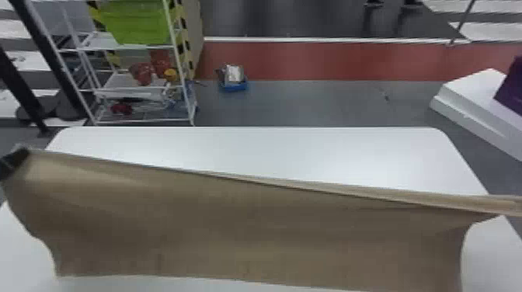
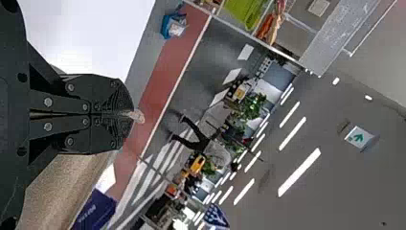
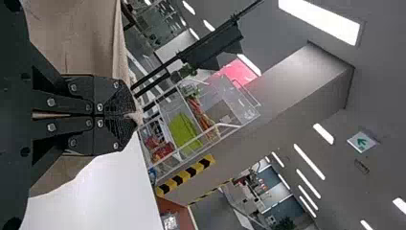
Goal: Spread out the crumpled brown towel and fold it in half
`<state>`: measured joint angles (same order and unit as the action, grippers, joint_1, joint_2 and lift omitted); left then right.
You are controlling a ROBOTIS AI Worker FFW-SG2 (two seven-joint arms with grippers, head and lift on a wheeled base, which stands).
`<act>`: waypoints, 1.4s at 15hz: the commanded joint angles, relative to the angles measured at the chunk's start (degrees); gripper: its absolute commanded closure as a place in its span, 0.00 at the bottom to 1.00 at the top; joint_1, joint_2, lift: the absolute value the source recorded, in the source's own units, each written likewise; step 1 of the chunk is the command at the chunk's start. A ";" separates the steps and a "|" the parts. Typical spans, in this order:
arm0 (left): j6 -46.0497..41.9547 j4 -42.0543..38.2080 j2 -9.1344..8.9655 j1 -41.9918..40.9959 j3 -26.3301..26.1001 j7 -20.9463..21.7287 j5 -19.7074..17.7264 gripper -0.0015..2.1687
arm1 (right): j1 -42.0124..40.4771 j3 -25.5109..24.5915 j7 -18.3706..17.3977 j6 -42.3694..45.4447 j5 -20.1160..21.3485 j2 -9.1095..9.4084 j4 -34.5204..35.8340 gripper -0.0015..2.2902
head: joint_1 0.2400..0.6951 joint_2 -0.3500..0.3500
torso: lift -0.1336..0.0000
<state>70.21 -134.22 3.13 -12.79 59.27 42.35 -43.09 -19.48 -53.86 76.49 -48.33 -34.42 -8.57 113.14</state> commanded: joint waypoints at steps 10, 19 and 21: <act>16.77 -5.35 -1.81 -1.54 23.17 9.15 -12.90 0.63 | -7.41 -22.78 1.84 -17.38 -14.62 2.95 9.82 0.98 | 1.00 0.36 | 0.07; 15.18 -2.62 -0.49 -1.72 16.85 8.80 -7.98 0.63 | -7.50 -13.64 1.12 -14.92 -8.29 4.53 11.49 0.98 | 1.00 0.49 | 0.07; 15.18 -2.80 -1.37 -3.30 14.21 9.76 -8.06 0.62 | -5.13 -7.76 -1.95 -12.28 -2.84 4.97 10.96 0.98 | 1.00 0.51 | 0.07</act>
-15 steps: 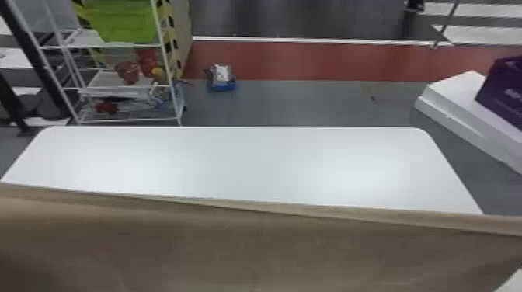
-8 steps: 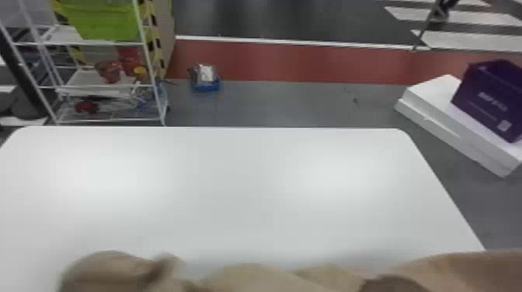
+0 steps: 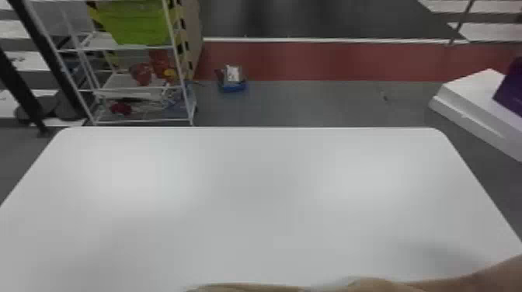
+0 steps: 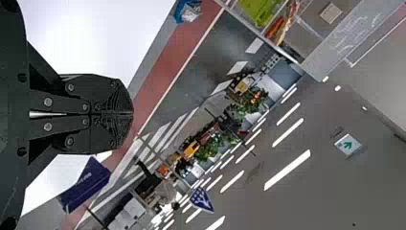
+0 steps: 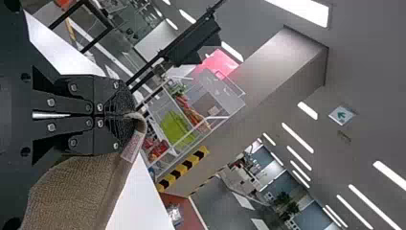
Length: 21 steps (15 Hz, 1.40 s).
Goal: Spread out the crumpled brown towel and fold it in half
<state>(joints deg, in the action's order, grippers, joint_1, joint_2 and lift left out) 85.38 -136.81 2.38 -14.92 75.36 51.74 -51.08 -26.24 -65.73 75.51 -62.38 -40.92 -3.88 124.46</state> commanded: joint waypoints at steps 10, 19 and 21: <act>-10.88 -4.43 0.16 -15.67 -34.40 0.91 17.15 0.59 | 3.74 24.07 -13.37 26.03 26.94 1.59 -10.38 0.98 | 1.00 0.31 | 0.07; -16.33 -9.97 9.30 -26.13 -57.08 -1.82 34.99 0.28 | 3.21 20.82 -13.46 25.68 26.86 1.50 -12.93 0.98 | 1.00 0.00 | 0.07; -22.84 -10.67 10.45 -29.73 -59.01 -3.05 35.79 0.28 | 3.56 21.35 -13.46 25.68 26.59 1.50 -13.72 0.98 | 1.00 0.00 | 0.07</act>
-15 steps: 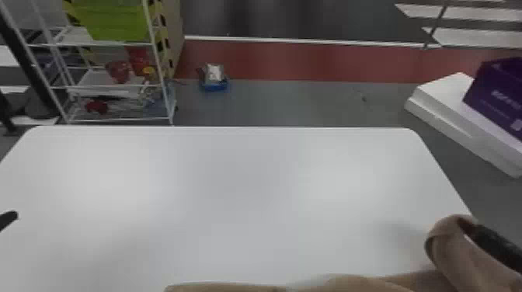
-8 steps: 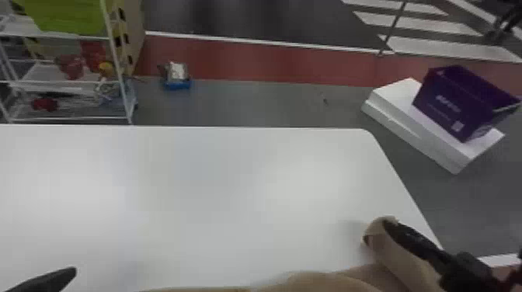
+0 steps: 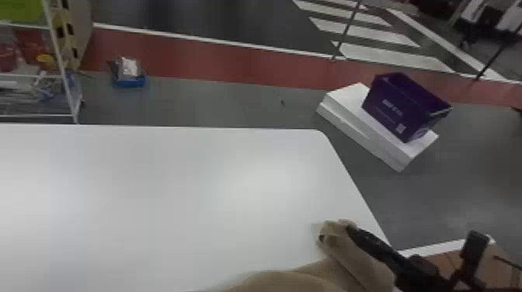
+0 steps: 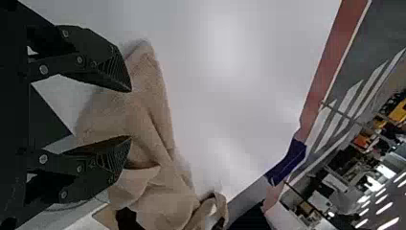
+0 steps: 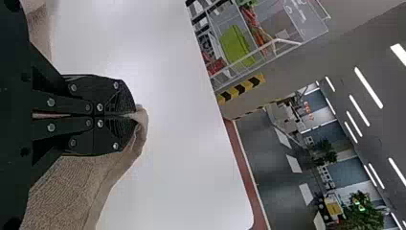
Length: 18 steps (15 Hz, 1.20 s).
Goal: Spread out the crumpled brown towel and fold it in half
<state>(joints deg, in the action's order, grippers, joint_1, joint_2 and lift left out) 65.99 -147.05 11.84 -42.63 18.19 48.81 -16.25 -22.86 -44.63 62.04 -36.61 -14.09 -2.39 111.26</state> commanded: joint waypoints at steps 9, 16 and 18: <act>-8.54 0.89 1.25 -2.55 -20.12 -3.72 8.16 0.28 | 1.68 1.03 0.10 1.14 -0.32 -1.04 -4.56 0.98 | 1.00 0.00 | 0.07; -13.47 3.00 0.99 0.71 -26.62 -8.38 11.68 0.28 | 2.20 1.65 0.54 1.85 -0.50 -1.30 -6.05 0.98 | 1.00 0.00 | 0.07; -11.36 4.31 0.90 2.64 -28.65 -9.08 12.91 0.28 | 2.38 1.91 0.54 2.20 -0.50 -1.48 -6.67 0.98 | 1.00 0.00 | 0.07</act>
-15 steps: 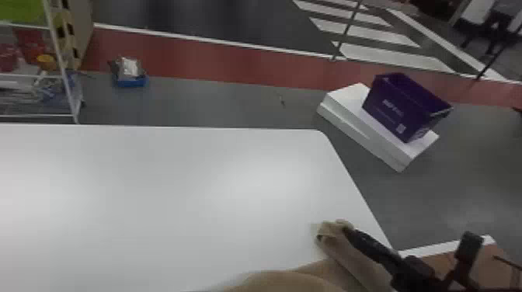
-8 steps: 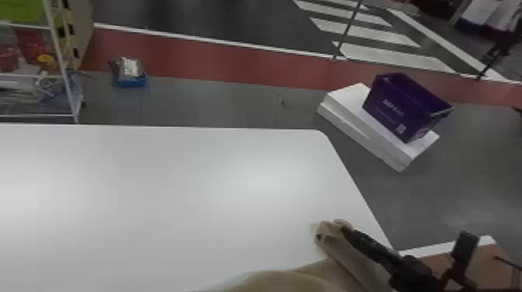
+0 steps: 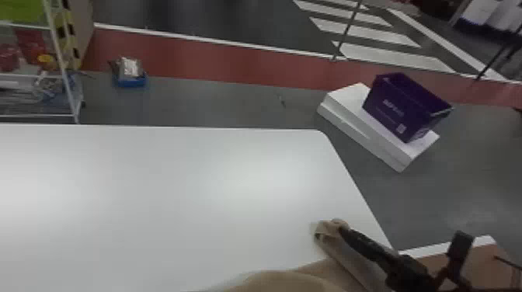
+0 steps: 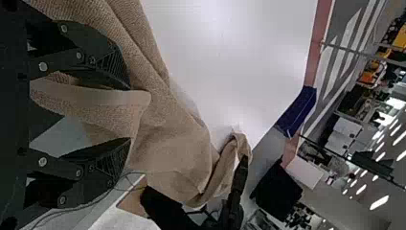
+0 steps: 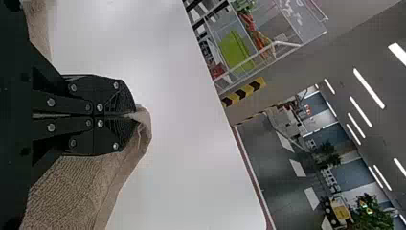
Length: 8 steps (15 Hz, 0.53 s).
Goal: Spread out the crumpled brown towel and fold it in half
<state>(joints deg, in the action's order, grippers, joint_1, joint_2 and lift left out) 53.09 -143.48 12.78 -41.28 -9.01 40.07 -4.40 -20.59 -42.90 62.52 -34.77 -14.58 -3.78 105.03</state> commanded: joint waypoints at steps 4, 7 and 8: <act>7.52 3.38 -0.21 4.98 -6.02 -1.66 4.75 0.28 | 0.11 0.54 0.15 2.46 -0.54 -0.18 -1.49 0.98 | 1.00 0.00 | 0.07; 7.69 3.38 -0.39 6.12 -6.54 -1.84 4.75 0.28 | 0.03 0.36 0.15 3.34 -0.62 -0.70 -2.37 0.98 | 1.00 0.00 | 0.07; 8.40 3.20 -0.48 6.48 -6.72 -1.84 4.66 0.28 | 0.03 0.36 0.15 3.34 -0.71 -0.88 -2.63 0.98 | 1.00 0.00 | 0.07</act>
<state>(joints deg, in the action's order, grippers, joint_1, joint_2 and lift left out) 60.84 -140.00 12.49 -35.24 -15.47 38.24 0.42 -20.52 -42.43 62.70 -31.55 -15.20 -4.41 102.77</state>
